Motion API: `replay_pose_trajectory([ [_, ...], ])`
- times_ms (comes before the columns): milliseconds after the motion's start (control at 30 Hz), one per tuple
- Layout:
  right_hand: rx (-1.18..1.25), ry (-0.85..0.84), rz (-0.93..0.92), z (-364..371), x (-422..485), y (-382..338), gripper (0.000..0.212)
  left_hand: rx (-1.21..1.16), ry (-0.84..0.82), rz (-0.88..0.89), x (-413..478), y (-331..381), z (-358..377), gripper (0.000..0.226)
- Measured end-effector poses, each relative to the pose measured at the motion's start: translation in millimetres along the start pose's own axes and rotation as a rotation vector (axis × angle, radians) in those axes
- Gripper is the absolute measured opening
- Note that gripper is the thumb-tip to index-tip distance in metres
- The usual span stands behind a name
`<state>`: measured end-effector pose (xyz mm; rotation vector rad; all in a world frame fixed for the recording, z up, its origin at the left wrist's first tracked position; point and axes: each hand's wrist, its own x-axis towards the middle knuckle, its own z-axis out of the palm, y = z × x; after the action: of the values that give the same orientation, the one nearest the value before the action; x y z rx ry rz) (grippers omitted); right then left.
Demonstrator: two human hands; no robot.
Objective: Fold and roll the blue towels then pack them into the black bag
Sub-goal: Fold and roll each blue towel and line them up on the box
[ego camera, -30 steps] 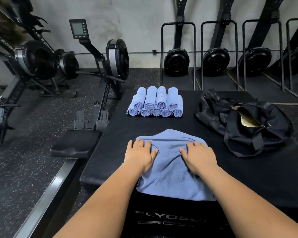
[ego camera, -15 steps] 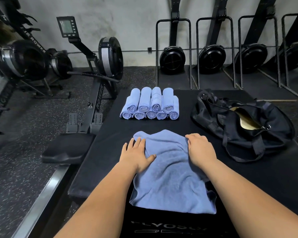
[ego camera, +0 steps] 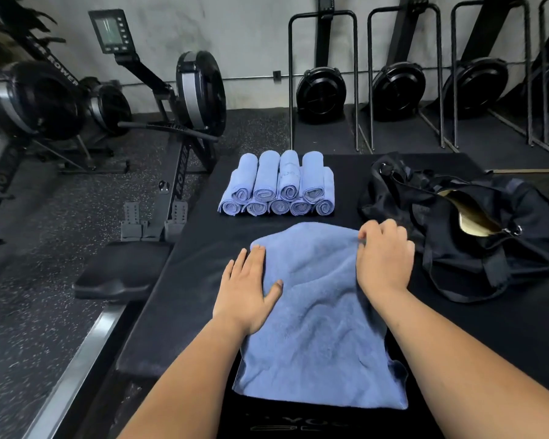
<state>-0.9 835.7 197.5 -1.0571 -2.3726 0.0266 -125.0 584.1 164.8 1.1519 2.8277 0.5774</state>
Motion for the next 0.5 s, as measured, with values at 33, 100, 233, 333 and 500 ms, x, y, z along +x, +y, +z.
replay_pose_trajectory([
  [33, -0.029, -0.080, -0.012, 5.4, -4.1, 3.7, 0.018, 0.000, 0.001, 0.002, -0.7, 0.2, -0.4, 0.079],
  [100, -0.010, -0.209, -0.038, 15.0, -14.7, 10.7, 0.015, 0.009, 0.002, 0.005, -2.6, 0.7, -1.6, 0.076],
  [233, 0.003, -0.179, -0.162, 21.5, -32.8, 14.3, 0.018, -0.001, 0.046, -0.023, -3.6, 0.4, -1.4, 0.077],
  [333, 0.047, -0.166, -0.347, 19.1, -35.9, 15.9, 0.017, 0.012, 0.060, -0.040, -4.7, 1.2, -1.0, 0.075],
  [500, 0.080, -0.181, -0.100, 16.2, -31.8, 14.1, 0.037, 0.072, 0.010, -0.033, -4.4, 3.6, -3.7, 0.071],
])
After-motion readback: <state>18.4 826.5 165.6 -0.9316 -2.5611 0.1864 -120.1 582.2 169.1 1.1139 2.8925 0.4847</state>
